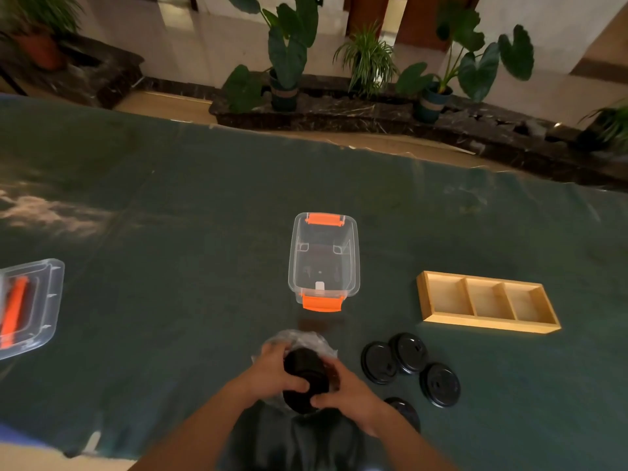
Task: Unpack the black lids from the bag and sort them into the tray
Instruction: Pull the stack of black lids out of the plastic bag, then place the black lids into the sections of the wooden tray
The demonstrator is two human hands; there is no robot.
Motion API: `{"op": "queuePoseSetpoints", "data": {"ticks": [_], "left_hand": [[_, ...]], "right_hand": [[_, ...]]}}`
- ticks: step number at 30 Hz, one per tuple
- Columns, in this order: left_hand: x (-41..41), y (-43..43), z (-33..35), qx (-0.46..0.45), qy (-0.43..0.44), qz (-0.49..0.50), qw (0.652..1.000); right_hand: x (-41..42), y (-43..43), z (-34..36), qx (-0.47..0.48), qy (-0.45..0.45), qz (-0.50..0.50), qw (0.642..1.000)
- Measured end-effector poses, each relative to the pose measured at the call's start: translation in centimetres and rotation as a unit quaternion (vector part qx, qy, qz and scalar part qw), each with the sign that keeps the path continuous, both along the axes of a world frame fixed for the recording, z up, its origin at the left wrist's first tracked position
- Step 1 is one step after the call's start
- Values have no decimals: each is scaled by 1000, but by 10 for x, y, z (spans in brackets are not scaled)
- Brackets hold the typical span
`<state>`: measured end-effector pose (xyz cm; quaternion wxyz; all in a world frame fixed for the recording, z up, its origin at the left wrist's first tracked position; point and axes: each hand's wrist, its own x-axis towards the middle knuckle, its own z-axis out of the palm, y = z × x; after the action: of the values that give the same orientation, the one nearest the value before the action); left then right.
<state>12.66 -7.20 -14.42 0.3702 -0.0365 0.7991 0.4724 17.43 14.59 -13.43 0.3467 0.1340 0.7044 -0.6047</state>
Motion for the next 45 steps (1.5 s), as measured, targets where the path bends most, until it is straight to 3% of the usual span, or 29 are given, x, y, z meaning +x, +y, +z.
{"op": "queuePoseSetpoints", "data": {"ticks": [6,12,16,19,21,28,31,34,38,45], "left_hand": [[35,0,4,-21,100,-42,994],[49,0,27,59,71,105,990],[36,-3,54,253,-4,250,935],[30,17,81,380,-51,258,887],[25,39,99,409,-66,260,872],[16,135,127,414,-94,313,850],[14,181,126,422,-111,317,842],[12,232,128,418,-112,306,848],[10,295,133,395,-123,302,859],[19,362,130,474,-152,305,812]], "right_hand": [[2,5,5,57,24,74,995],[-3,6,40,77,85,90,989],[-4,5,82,20,118,-7,993],[-3,8,114,21,170,-63,983],[-2,19,134,46,205,-88,974],[6,86,181,261,371,-73,888],[5,120,193,321,425,2,846],[0,161,198,404,405,88,816],[-14,223,193,450,381,143,795],[-34,296,189,443,418,202,767]]}}
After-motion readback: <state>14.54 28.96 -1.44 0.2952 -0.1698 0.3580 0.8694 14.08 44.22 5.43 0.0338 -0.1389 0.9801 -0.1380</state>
